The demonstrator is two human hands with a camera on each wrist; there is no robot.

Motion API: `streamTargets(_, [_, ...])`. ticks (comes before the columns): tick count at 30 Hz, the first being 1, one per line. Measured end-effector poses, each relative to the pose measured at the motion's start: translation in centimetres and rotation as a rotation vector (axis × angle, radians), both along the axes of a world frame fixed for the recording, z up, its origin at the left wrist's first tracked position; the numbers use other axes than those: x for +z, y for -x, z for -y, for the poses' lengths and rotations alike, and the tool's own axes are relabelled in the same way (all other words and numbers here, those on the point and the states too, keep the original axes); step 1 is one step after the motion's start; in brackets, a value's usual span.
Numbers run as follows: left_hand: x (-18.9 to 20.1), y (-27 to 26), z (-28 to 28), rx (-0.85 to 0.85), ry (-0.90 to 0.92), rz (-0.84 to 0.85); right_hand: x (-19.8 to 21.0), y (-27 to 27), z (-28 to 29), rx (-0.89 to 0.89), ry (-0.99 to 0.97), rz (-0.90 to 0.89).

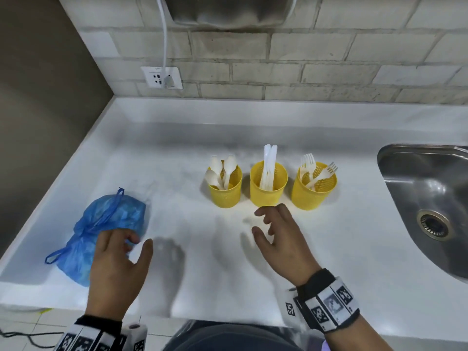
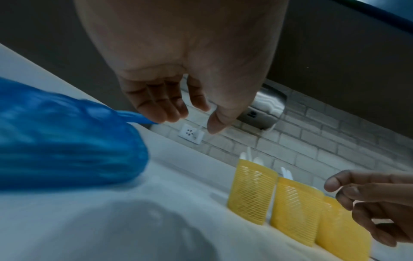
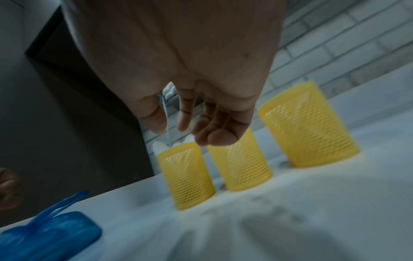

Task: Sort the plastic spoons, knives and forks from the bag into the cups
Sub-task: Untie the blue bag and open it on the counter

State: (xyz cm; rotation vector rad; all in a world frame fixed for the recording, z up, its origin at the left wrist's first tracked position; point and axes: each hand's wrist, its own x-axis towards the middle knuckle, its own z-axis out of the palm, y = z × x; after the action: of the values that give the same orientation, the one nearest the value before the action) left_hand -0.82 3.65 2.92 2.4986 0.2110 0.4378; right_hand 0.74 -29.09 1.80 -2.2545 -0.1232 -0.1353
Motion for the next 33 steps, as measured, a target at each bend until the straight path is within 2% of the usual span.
streamTargets(4, [-1.1,0.6,-5.7,0.05,-0.103,0.009,-1.2,-0.6,-5.7,0.15,-0.049,-0.164])
streamTargets(8, [-1.6,0.7,-10.8,0.128,-0.107,0.008,-1.8,-1.4,-12.3,0.237,-0.091,-0.312])
streamTargets(11, [-2.0,0.4,-13.6,0.159,-0.029,-0.007,-1.6,-1.8,-16.8,0.262,-0.137,-0.387])
streamTargets(17, [-3.3,-1.1,-17.2,0.088,0.194,-0.271,-1.9,-2.9,-24.7,0.281,-0.267,-0.556])
streamTargets(23, [-2.3,-3.1,-16.7,-0.033,0.396,-0.356,-0.8,-3.8,-28.5,0.199,-0.419,-0.581])
streamTargets(28, [-2.9,-5.0,-17.6,-0.061,0.355,-0.465,-0.4,-4.4,-29.0,0.135,-0.529,-0.636])
streamTargets(33, [-2.4,-5.2,-16.6,-0.116,0.372,-0.482,-0.7,-4.1,-27.8,0.078,-0.558,-0.655])
